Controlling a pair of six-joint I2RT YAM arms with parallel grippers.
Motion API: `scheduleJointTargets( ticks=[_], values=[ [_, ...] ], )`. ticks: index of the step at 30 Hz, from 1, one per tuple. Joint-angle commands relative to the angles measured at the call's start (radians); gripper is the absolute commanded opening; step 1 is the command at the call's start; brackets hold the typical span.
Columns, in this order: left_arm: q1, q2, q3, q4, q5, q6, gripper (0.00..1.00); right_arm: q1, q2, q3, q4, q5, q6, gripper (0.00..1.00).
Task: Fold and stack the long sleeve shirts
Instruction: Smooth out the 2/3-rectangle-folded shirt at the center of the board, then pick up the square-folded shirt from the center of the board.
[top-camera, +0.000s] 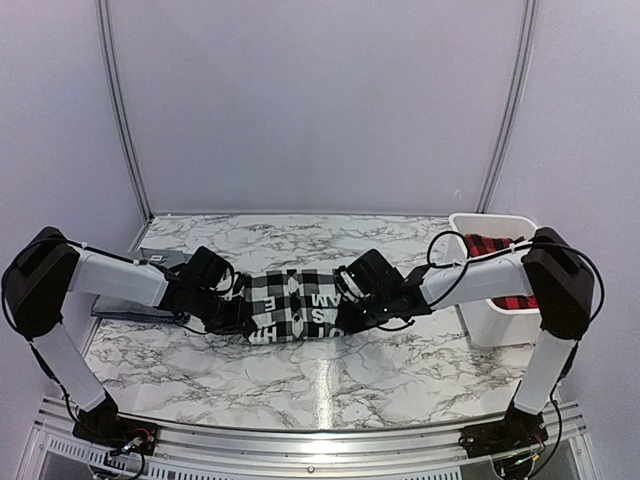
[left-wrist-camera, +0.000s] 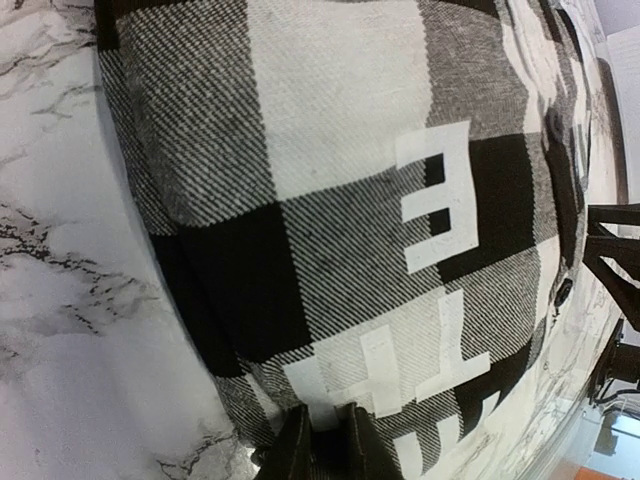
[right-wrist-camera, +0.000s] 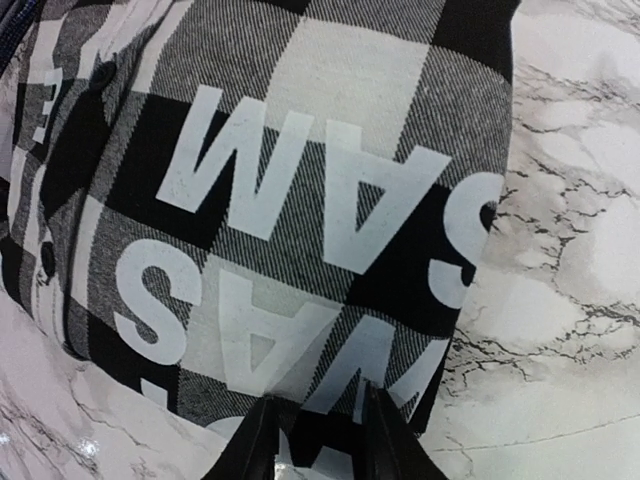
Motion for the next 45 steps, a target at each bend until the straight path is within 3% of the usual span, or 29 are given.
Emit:
scheduleJointTargets(
  ticks=[1,5,14,25,32,38,45],
  values=[
    [-0.001,-0.072,-0.003,-0.029,-0.020,-0.009,0.17,0.010,-0.052,0.104,-0.046,0.006,-0.017,0.31],
    [0.018,-0.116,-0.006,-0.049,-0.062,-0.044,0.20,0.016,0.032,0.247,-0.076,0.023,-0.045,0.38],
    [0.086,-0.146,-0.021,-0.057,-0.073,-0.077,0.43,0.069,0.258,0.524,-0.186,0.122,-0.094,0.62],
    [0.100,-0.128,-0.038,-0.056,-0.036,-0.061,0.49,0.069,0.451,0.700,-0.310,0.225,-0.095,0.72],
    [0.107,-0.076,-0.007,-0.053,-0.027,-0.053,0.50,0.068,0.299,0.628,-0.267,0.203,-0.097,0.77],
    [0.124,-0.007,0.027,-0.049,-0.031,-0.038,0.49,0.051,0.140,0.460,-0.215,0.188,-0.083,0.79],
    [0.127,0.037,0.063,-0.038,-0.001,-0.036,0.48,-0.020,0.022,0.223,-0.107,0.112,-0.037,0.63]
  ],
)
